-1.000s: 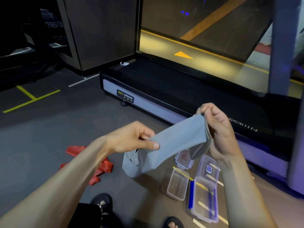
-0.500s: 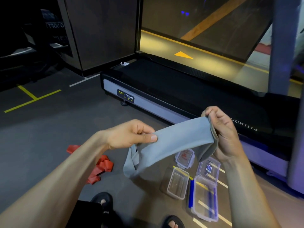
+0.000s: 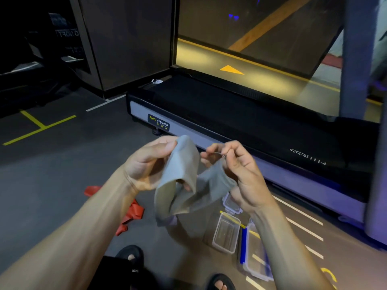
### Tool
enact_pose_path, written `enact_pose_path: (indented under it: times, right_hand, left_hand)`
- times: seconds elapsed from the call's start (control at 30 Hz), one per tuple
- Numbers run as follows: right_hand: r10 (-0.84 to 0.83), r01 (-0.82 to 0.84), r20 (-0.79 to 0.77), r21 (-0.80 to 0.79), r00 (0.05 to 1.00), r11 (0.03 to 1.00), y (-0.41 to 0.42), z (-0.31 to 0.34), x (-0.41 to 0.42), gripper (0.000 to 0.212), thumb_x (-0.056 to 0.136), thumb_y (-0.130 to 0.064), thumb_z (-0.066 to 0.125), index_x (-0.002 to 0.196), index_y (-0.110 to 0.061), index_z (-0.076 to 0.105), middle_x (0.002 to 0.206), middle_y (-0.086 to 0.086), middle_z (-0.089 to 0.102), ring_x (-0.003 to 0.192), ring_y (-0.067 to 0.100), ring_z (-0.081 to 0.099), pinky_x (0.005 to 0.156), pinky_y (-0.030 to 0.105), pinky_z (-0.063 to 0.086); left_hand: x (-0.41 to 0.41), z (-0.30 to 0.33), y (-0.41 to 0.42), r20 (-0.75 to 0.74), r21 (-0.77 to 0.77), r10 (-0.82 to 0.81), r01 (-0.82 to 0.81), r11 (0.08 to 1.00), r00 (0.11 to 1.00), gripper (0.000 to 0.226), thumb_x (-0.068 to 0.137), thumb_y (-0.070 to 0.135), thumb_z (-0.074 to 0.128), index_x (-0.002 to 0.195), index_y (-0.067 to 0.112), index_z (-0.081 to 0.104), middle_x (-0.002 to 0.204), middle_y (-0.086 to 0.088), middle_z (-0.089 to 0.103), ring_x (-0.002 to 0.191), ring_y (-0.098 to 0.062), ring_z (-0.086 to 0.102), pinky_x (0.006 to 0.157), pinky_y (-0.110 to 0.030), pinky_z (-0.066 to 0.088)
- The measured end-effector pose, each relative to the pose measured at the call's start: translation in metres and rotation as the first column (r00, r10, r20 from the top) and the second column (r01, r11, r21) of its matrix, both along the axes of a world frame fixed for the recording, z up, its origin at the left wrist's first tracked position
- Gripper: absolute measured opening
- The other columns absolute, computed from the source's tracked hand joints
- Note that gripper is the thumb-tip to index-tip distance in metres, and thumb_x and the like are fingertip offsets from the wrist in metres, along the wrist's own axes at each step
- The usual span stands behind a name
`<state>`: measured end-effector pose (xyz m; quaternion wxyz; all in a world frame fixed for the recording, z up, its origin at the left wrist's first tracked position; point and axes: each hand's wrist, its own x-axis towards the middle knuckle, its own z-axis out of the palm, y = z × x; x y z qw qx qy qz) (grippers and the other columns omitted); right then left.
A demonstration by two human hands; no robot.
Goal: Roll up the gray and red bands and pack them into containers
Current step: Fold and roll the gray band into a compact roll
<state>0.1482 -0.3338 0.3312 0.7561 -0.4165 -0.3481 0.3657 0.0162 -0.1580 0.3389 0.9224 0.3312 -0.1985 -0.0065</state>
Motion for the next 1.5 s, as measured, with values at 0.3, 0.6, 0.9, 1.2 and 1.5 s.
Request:
enact_pose_path:
  times: [0.3,0.6,0.9,1.2,1.5]
  right_hand:
    - [-0.143,0.144,0.225,0.010,0.964,0.989,0.009,0.021,-0.013,0.014,0.098,-0.021,0.059,0.100,-0.010,0.066,0.114,0.013,0.071,0.116,0.032,0.066,0.110,0.049,0.047]
    - [0.023,0.097,0.458,-0.237,0.888,0.967,0.004,0.013,-0.010,0.011,0.103,-0.009,0.057,0.099,-0.004,0.066,0.129,0.007,0.071,0.122,0.022,0.066,0.107,0.042,0.052]
    - [0.095,0.082,0.571,-0.277,0.815,0.957,0.000,0.013,-0.004,0.009,0.101,-0.007,0.060,0.099,-0.006,0.068,0.111,0.013,0.074,0.114,0.023,0.068,0.099,0.031,0.054]
    - [0.244,0.094,0.695,-0.410,0.676,0.907,-0.005,0.014,0.010,0.008,0.102,-0.012,0.062,0.100,-0.008,0.069,0.081,-0.013,0.064,0.075,0.000,0.056,0.074,0.018,0.044]
    - [-0.031,0.031,0.004,0.153,0.999,0.988,-0.024,0.040,0.026,0.014,0.101,-0.024,0.051,0.091,-0.019,0.059,0.079,-0.003,0.054,0.067,0.013,0.052,0.076,0.033,0.050]
  left_hand:
    - [0.008,-0.008,0.005,-0.198,0.608,0.381,-0.192,0.770,0.903,0.021,0.093,0.015,0.061,0.097,-0.001,0.074,0.094,-0.016,0.073,0.086,-0.019,0.069,0.079,-0.025,0.054]
    - [0.015,-0.016,0.005,-0.194,0.727,0.342,-0.099,0.680,0.919,0.041,0.100,0.017,0.060,0.128,-0.013,0.060,0.139,-0.022,0.060,0.135,-0.036,0.053,0.113,-0.044,0.044]
    - [0.009,-0.013,0.004,-0.135,0.846,0.355,-0.078,0.527,0.925,0.059,0.093,0.039,0.073,0.116,-0.014,0.064,0.116,-0.018,0.060,0.104,-0.032,0.052,0.098,-0.039,0.034]
    - [0.005,-0.003,-0.001,-0.106,0.932,0.331,-0.022,0.361,0.938,0.060,0.091,0.049,0.065,0.104,-0.010,0.066,0.070,-0.010,0.034,0.064,-0.034,0.021,0.060,-0.039,0.019]
    - [0.003,-0.016,0.006,-0.075,0.966,0.329,-0.013,0.258,0.941,0.028,0.092,0.045,0.072,0.079,0.021,0.070,0.070,-0.020,0.055,0.070,-0.024,0.039,0.065,-0.050,0.035]
